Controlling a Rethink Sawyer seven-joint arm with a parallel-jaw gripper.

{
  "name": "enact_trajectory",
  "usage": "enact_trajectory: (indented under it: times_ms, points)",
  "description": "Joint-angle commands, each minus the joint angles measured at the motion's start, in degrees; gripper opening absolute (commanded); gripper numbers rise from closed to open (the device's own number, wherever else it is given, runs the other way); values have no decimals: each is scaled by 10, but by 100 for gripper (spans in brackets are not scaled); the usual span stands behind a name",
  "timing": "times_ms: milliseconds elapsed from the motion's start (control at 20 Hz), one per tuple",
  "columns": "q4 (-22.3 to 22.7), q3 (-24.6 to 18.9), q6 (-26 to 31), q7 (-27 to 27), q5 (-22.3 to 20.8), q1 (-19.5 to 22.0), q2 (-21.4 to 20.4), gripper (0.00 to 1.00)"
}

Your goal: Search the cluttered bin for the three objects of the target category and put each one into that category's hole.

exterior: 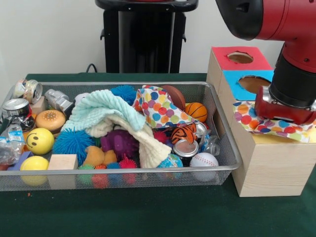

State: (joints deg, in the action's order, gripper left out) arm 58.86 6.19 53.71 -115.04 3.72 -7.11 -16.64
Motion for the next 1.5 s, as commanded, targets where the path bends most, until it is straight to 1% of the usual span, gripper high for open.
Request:
enact_trajectory:
  times_ms: [50,200,250,300,350,400,450,600,750,850,1050,1150,1300,1500]
  points:
    - [16,-21,72,-27,-3,43,1,0]
    - [32,-19,94,-28,1,39,-30,0]
    - [57,-16,102,-29,4,33,-59,0]
    - [60,-15,113,-28,6,31,-71,0]
    - [96,-11,112,-28,9,24,-104,0]
    - [102,-10,121,-26,10,22,-115,0]
    - [123,-9,120,-26,12,19,-133,0]
    - [146,-10,123,-28,14,18,-160,0]
    - [146,-15,132,-25,13,23,-164,0]
    - [154,-20,125,-26,12,26,-165,0]
    - [151,-26,121,-25,7,33,-163,0]
    - [132,-32,110,-20,3,41,-146,0]
    - [141,-39,62,-25,2,44,-132,0]
    - [151,-47,25,-26,3,47,-126,0]
